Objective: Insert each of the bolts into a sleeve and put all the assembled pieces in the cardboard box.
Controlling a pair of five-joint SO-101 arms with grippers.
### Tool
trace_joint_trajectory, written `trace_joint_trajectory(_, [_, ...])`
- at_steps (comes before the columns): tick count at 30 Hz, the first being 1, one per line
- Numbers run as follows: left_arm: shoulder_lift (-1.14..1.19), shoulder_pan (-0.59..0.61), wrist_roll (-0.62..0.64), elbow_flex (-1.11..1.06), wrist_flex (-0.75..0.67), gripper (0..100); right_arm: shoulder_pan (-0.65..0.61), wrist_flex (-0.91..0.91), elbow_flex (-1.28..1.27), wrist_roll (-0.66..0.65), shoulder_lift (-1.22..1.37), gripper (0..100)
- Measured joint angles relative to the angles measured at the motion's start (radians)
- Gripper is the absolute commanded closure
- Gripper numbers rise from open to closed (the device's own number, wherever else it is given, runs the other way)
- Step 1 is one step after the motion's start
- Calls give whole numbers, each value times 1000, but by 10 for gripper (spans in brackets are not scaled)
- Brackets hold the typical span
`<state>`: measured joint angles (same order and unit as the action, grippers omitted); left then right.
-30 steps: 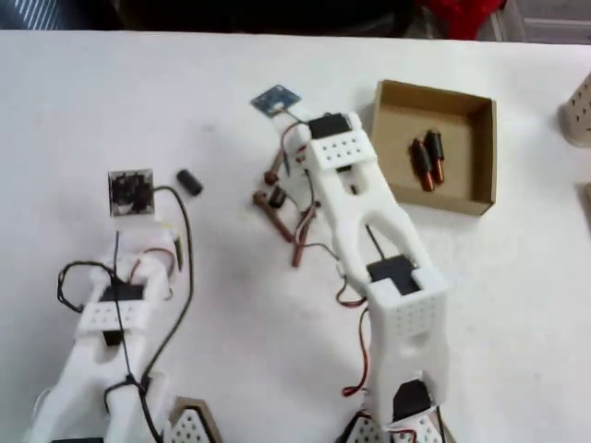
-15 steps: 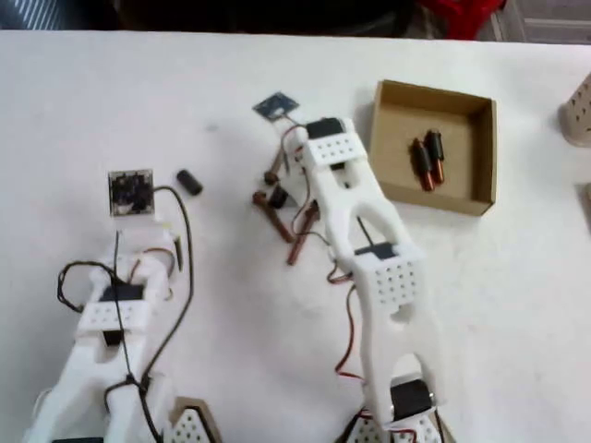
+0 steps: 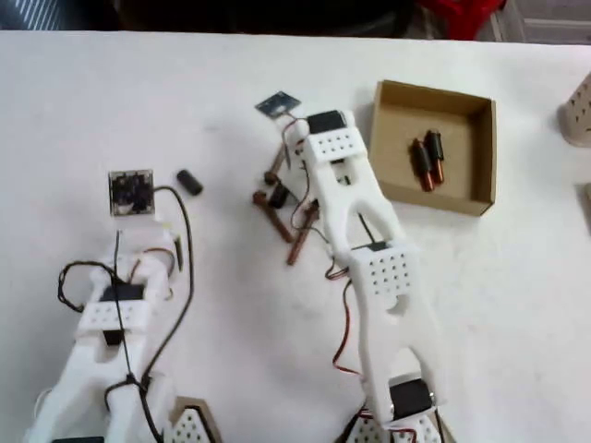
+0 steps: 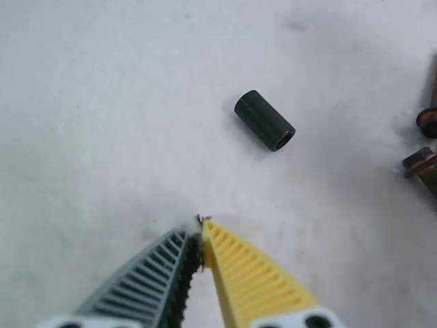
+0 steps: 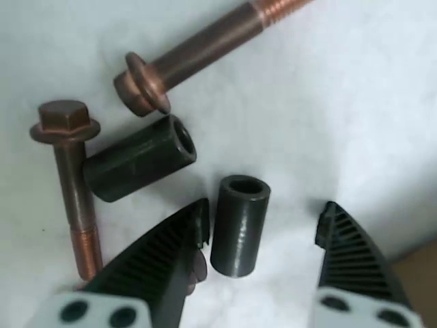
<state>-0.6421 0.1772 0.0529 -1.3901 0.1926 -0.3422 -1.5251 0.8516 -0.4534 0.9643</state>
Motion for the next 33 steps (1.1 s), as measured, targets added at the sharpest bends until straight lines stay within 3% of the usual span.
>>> trace_joint_trajectory(4, [0,0,0,0,0,976,9,-3,2,-2,0,991])
trace_joint_trajectory(7, [0,0,0,0,0,976,26,-5,8,-2,0,951])
trace_joint_trajectory(14, [0,0,0,0,0,976,28,-11,21,0,2,981])
trace_joint_trajectory(23, [0,0,-3,0,0,976,25,-160,137,2,-51,981])
trace_joint_trajectory(33, [0,0,-3,0,0,976,25,-161,-166,2,-376,981])
